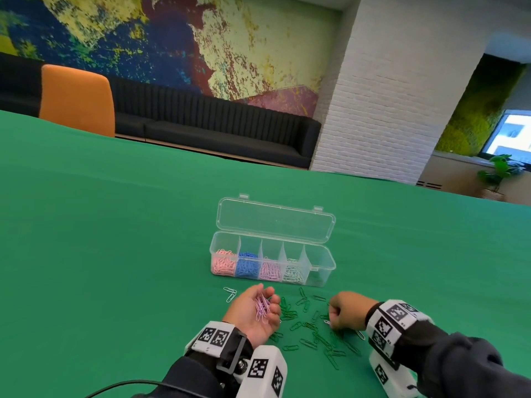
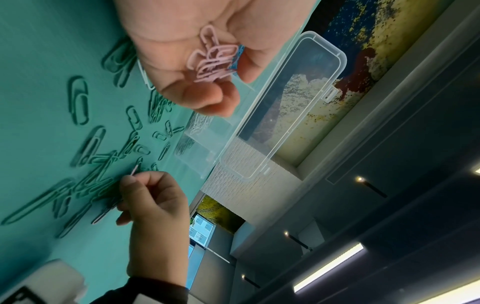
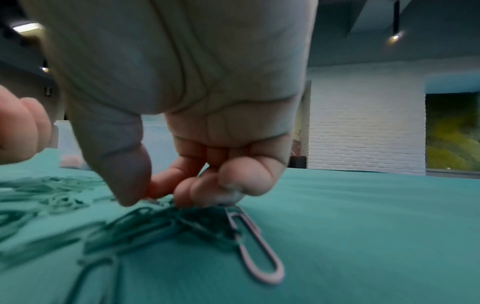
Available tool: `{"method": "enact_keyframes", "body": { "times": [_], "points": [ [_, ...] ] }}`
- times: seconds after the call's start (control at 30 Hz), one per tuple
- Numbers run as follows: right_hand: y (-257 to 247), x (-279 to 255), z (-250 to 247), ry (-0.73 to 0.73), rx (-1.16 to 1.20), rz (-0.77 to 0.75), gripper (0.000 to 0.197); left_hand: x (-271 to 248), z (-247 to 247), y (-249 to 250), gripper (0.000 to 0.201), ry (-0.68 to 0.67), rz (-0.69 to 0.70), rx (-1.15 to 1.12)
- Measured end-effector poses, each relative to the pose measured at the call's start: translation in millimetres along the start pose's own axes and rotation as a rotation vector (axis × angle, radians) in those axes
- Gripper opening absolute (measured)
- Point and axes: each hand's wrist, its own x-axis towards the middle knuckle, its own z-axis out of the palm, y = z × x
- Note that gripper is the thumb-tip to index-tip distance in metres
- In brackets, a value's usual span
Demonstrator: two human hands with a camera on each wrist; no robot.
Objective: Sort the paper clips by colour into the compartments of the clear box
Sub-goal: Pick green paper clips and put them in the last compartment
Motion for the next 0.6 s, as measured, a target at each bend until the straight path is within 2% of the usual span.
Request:
{"method": "enact_keyframes", "body": {
  "times": [0.1, 0.2, 0.27, 0.33, 0.47, 0.6],
  "points": [
    [-2, -3, -9, 0.026, 0.113, -0.051, 0.021, 1, 1, -3, 0.038, 0.009, 0.011, 0.005],
    [-15, -14, -32, 0.091, 0.398, -0.189, 0.014, 1, 2, -7, 0.040, -0.001, 0.002, 0.061],
    [-17, -20, -46, 0.139, 0.507, -0.238, 0.010, 0, 5, -10, 0.042, -0.002, -0.016, 0.094],
    [-9, -19, -49, 0.135, 0.418, -0.158, 0.011, 0, 6, -11, 0.044, -0.011, -0.025, 0.081],
    [16, -6, -19, 0.044, -0.021, 0.191, 0.024, 1, 3, -10, 0.045, -0.040, -0.016, 0.007],
    [26, 4, 2, -0.006, -0.022, 0.285, 0.027, 0, 4, -10, 0.044, -0.049, -0.006, -0.001]
  ]
}}
